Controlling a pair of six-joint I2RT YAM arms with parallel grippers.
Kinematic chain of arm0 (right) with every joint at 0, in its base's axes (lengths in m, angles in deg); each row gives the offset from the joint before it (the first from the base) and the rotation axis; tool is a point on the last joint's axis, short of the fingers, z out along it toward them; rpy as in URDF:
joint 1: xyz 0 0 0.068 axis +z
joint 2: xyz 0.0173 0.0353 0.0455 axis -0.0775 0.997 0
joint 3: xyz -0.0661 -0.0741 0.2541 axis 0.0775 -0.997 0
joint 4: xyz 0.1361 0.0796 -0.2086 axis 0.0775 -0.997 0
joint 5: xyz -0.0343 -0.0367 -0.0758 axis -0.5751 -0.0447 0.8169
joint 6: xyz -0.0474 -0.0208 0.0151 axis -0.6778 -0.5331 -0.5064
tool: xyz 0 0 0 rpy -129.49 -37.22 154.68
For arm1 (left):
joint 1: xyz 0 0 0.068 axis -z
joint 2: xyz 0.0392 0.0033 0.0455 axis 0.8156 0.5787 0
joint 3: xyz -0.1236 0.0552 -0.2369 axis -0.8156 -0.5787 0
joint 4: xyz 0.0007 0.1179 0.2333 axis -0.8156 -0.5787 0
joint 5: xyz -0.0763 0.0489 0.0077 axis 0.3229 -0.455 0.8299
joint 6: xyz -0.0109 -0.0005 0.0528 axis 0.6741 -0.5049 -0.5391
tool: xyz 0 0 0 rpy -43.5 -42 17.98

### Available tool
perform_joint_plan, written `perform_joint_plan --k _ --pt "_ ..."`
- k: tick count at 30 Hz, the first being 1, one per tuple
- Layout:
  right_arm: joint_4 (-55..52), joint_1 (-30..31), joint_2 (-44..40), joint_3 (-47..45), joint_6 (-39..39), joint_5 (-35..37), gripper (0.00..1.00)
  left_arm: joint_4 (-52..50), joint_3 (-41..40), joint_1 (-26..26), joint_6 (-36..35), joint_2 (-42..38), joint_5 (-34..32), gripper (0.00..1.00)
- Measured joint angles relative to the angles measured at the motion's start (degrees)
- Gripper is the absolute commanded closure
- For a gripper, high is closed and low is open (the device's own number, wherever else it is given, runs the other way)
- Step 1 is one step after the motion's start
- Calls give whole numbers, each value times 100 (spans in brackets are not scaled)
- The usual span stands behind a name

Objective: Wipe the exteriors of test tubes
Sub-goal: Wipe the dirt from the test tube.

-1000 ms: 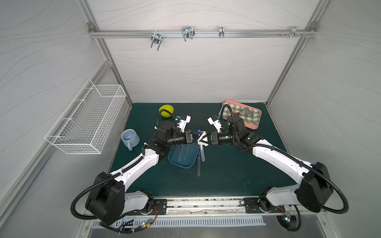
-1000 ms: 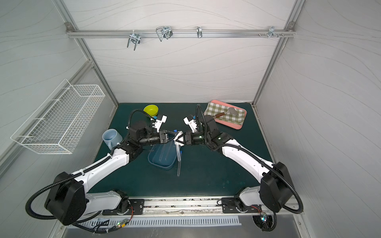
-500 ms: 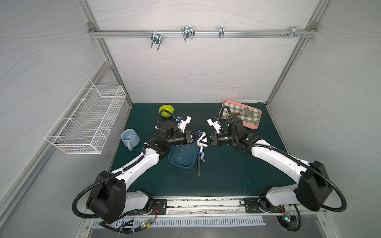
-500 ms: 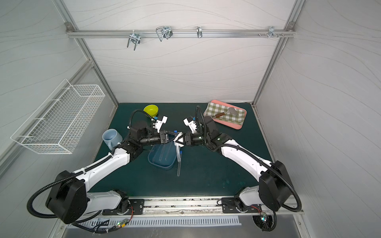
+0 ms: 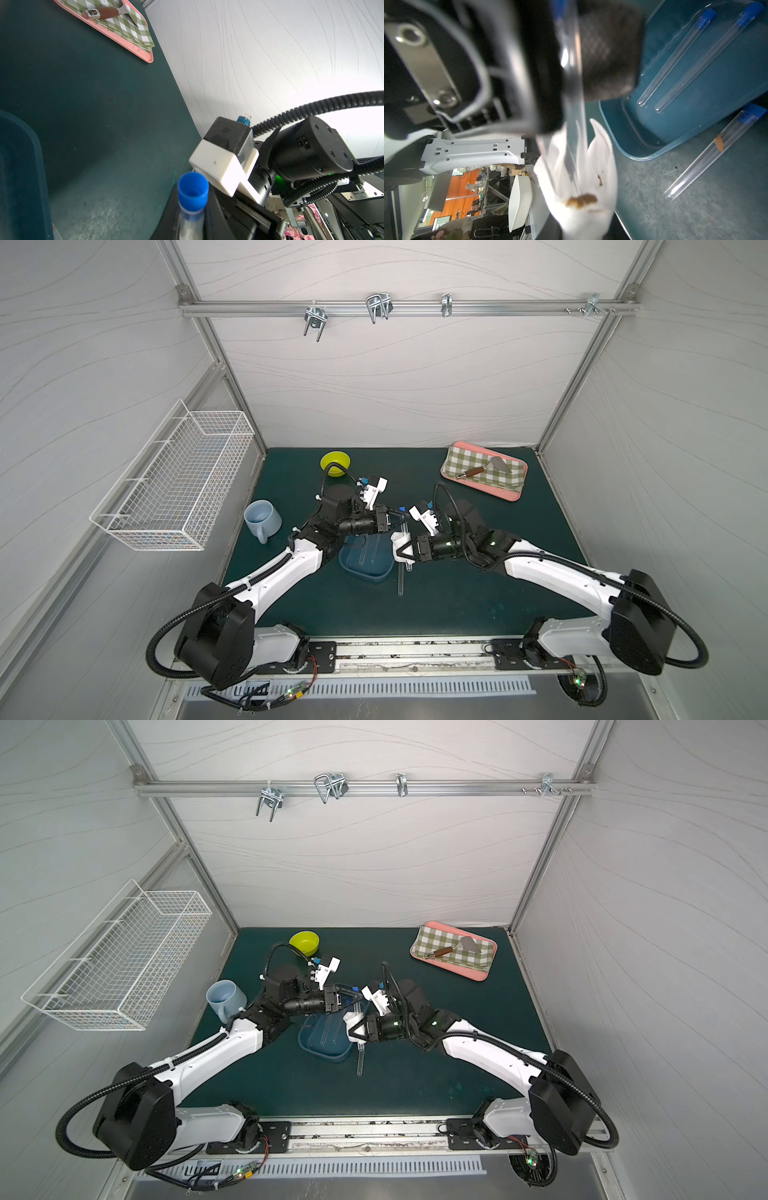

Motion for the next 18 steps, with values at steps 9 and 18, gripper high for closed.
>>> perform_joint_plan --k 9,18 --pt "-162 -437 131 540 -15 22 76 13 -66 0 4 -42 -103 94" --pt "-155 -542 345 787 -52 -138 76 -57 -90 -15 0 -103 -214 94"
